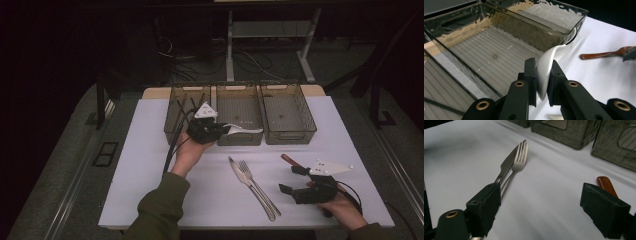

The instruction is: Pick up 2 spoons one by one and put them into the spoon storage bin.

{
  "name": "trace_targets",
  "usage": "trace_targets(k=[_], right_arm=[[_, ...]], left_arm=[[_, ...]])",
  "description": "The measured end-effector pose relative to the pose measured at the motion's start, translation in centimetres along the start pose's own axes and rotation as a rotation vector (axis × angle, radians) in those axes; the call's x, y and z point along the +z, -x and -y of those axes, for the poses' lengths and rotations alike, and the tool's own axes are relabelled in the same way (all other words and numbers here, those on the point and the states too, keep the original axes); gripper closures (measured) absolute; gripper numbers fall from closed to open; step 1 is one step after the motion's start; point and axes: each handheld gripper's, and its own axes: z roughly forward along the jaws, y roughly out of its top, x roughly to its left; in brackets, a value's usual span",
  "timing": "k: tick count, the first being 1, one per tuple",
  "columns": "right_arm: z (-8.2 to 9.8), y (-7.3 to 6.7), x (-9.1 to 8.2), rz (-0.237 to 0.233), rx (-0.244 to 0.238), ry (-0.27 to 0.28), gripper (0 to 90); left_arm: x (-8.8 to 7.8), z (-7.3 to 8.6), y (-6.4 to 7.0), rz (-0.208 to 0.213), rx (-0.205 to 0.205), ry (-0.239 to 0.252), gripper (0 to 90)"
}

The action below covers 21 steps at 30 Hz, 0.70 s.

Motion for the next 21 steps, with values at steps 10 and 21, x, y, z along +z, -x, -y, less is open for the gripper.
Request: trace_targets(k=[10, 21], right_arm=[[0.0, 0.0, -0.1, -0.001, 0.002, 0.001, 16.6], [0.0, 0.0, -0.1, -0.002, 0.000, 0.004, 16.7]], left_arm=[[2.5, -0.9, -1.1, -0.041, 0.014, -0.081, 79.2], [3.8, -0.6, -1.8, -0.058, 0.018, -0.136, 77.9]])
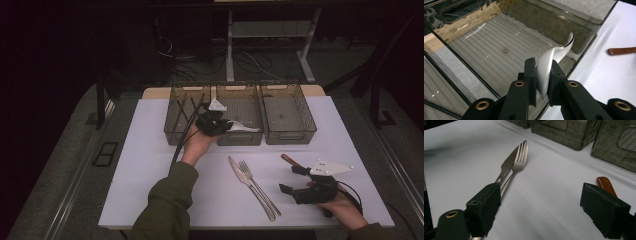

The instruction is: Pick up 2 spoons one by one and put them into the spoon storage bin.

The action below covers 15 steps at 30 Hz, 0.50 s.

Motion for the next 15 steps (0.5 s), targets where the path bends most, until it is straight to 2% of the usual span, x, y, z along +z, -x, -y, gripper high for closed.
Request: trace_targets(k=[7, 15], right_arm=[[0.0, 0.0, 0.0, 0.000, 0.001, 0.001, 16.7], [0.0, 0.0, 0.0, 0.000, 0.001, -0.001, 16.7]], left_arm=[[-0.2, 0.0, -0.1, -0.012, -0.011, 0.027, 71.0], [-1.1, -0.1, 0.0, 0.007, -0.028, 0.073, 58.9]])
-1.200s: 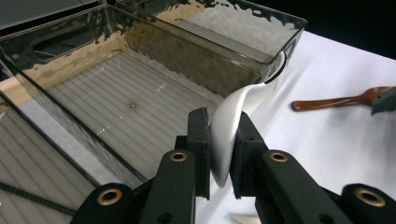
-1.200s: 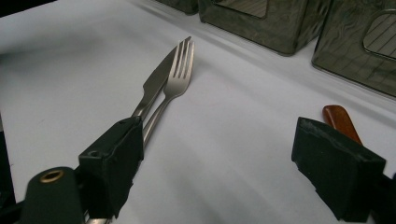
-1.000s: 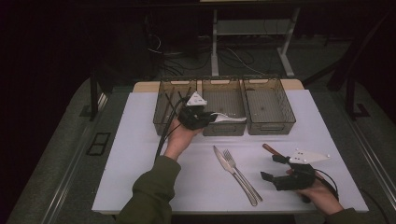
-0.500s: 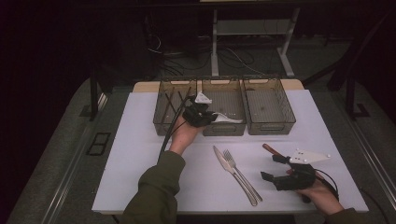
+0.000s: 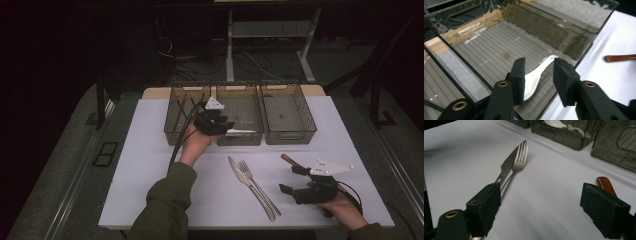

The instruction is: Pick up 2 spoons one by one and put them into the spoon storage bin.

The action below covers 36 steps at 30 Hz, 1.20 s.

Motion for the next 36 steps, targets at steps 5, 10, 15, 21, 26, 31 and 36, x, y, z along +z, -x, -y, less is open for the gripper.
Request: trace_targets(k=[5, 10, 15, 21, 26, 31, 36], right_arm=[[0.0, 0.0, 0.0, -0.001, 0.000, -0.002, 16.7], [0.0, 0.0, 0.0, -0.003, -0.001, -0.004, 16.7], [0.0, 0.0, 0.1, -0.002, -0.001, -0.004, 16.7], [0.0, 0.0, 0.0, 0.002, -0.007, -0.004, 16.6], [-0.1, 0.2, -0.1, 0.021, 0.018, 0.002, 16.5], [-0.2, 0.6, -0.4, 0.022, 0.043, 0.011, 16.5], [-0.3, 0.7, -0.5, 0.008, 0.048, -0.002, 16.6]], left_arm=[[-1.3, 0.5, 0.2, 0.014, -0.010, 0.042, 49.2], [-2.7, 1.4, 0.4, 0.033, -0.032, 0.083, 41.7], [-4.4, 2.4, 0.9, 0.037, -0.030, 0.105, 36.0], [-6.3, 4.1, 1.4, 0.048, -0.024, 0.119, 28.7], [-7.5, 6.1, 1.9, 0.047, -0.036, 0.121, 22.5], [-8.7, 8.0, 2.1, 0.043, -0.056, 0.123, 17.1], [-9.7, 10.1, 2.3, 0.030, -0.045, 0.119, 12.7]])
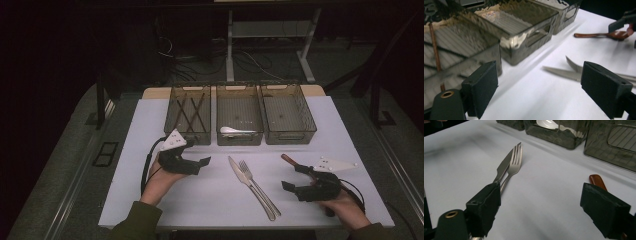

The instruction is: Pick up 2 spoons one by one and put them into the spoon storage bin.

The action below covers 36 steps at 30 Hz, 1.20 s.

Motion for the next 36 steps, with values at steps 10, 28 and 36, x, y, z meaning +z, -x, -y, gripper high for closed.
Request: trace_targets(k=[10, 28, 36], right_arm=[[-0.4, 0.2, -0.3, -0.038, -0.001, -0.030, 13.2], [-0.9, 1.0, -1.1, 0.016, -0.014, -0.091, 13.2], [-0.9, 2.0, -2.1, 0.021, 0.017, -0.086, 13.3]], left_arm=[[-1.7, 2.9, 0.9, 0.005, -0.019, -0.020, 0.0], [-2.8, 5.1, 2.1, -0.008, -0.012, -0.039, 0.0], [-2.8, 5.6, 1.7, -0.016, -0.008, -0.046, 0.0]])
